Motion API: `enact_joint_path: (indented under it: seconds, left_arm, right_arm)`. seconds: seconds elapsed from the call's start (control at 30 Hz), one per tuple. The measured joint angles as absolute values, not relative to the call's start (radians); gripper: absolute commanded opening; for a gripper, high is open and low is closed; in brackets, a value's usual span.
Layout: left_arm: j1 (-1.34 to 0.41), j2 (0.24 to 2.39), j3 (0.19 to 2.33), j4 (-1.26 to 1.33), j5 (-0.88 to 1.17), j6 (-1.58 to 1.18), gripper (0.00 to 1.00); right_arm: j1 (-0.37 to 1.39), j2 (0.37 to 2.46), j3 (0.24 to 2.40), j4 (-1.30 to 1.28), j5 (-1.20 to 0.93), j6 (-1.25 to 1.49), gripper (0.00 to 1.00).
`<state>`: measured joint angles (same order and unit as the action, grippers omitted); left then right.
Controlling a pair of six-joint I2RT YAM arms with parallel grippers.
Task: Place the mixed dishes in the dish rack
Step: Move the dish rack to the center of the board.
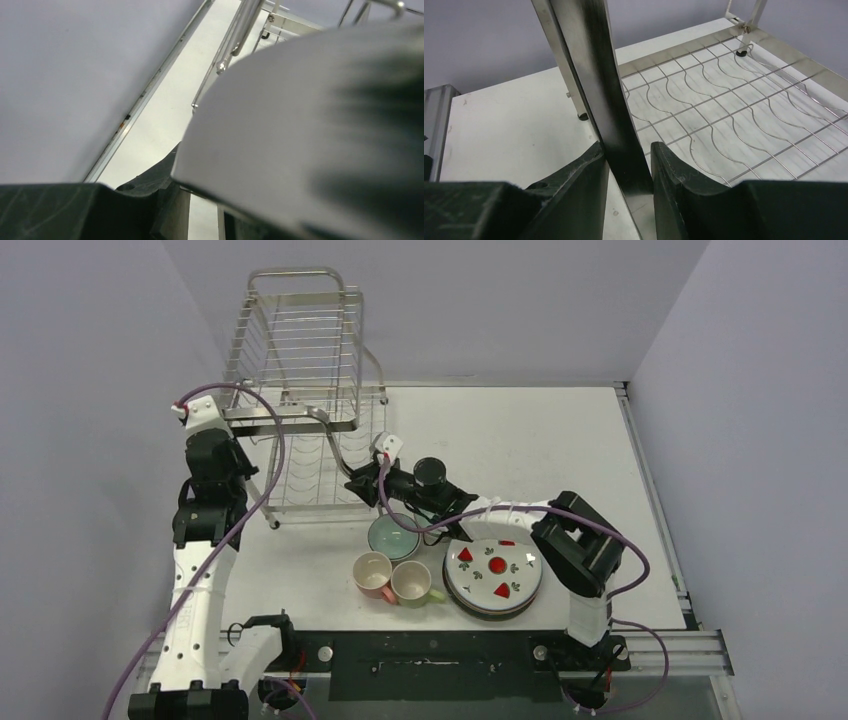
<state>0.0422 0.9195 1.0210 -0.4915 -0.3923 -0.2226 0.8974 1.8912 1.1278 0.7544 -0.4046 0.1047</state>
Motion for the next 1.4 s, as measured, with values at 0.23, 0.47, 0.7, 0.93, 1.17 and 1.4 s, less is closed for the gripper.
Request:
enact_joint_path:
  seconds: [0.23,0.47,0.7,0.93,1.17,1.4]
  left_arm:
    - [0.052,1.054,1.064,-0.379,-0.261,-0.198,0.00]
    - [0.067,1.176,1.125,-0.308,-0.178,-0.176,0.05]
    - [0.084,1.239,1.152,-0.245,-0.144,-0.204,0.45]
    - [0.107,1.216,1.111,-0.280,-0.216,-0.313,0.60]
    - [0.106,1.136,1.064,-0.428,-0.228,-0.356,0.65]
    - [0.106,0.989,1.026,-0.544,-0.204,-0.395,0.73]
  right_arm:
    - [0.928,1.821,1.043,0.753,-0.265,0.088,0.00]
    - [0.973,1.812,1.030,0.759,-0.164,0.078,0.00]
    - [1.022,1.832,1.060,0.746,-0.106,0.080,0.07]
    - [1.054,1.846,1.100,0.698,-0.074,0.083,0.42]
    - [1.081,1.846,1.129,0.639,-0.073,0.087,0.77]
    - [1.073,1.801,1.118,0.563,-0.053,0.060,0.92]
